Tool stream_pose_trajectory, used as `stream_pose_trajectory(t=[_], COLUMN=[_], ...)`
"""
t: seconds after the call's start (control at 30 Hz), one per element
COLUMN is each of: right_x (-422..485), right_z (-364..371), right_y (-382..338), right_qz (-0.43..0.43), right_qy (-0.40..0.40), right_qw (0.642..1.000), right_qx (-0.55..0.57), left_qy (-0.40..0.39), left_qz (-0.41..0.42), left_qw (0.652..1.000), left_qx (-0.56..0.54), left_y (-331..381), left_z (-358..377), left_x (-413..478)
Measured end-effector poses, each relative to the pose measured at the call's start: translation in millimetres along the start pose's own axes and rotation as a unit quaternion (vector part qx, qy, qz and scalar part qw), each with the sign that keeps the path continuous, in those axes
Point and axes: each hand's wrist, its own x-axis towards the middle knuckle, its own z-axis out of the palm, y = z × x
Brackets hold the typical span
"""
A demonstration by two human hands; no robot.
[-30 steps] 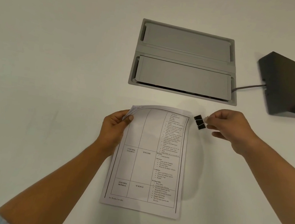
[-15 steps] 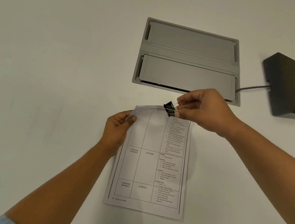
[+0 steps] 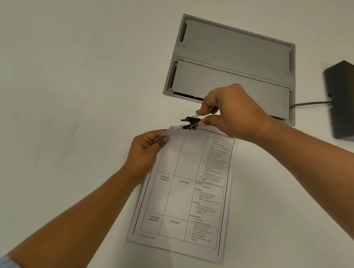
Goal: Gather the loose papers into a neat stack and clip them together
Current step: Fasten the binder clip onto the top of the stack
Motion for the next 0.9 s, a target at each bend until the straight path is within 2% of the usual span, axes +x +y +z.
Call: stream_pose_trajectory(t=[0.23,0.4,0.5,0.57,0.63,0.7,0.8,0.9], right_x=[14.3,17.0,6.3,-8.8,-29.7,-54.0,-82.7,-99.9], right_z=[10.4,8.1,6.2,13.6,28.7,49.4,81.4,95.0], right_y=[-9.7,-9.4,1.3,18.4,41.4,60.1,71.2,66.3], right_qz=[-0.027,-0.014,0.044,0.118,0.203,0.297,0.386,0.395], right_qy=[-0.049,-0.102,-0.102,-0.051,0.041,0.115,0.136,0.135], right_qw=[0.998,0.995,0.992,0.983,0.961,0.921,0.841,0.784], right_qx=[-0.038,-0.011,0.063,0.13,0.182,0.225,0.355,0.46], left_qy=[0.004,0.001,-0.006,-0.004,-0.001,0.006,0.006,0.002], left_qz=[0.017,0.008,0.0,0.0,-0.005,-0.013,-0.023,-0.038], left_qw=[1.0,1.0,1.0,1.0,1.0,1.0,1.0,0.999], left_qx=[0.012,0.006,-0.008,-0.012,-0.013,-0.006,0.001,0.003], left_y=[-2.1,-1.0,0.1,1.2,2.6,3.9,7.5,13.6], left_z=[0.2,-0.3,-0.9,-1.3,-0.2,0.7,0.0,-1.7], left_x=[0.0,-0.7,-0.7,-0.7,-1.9,-2.5,-2.4,-3.0])
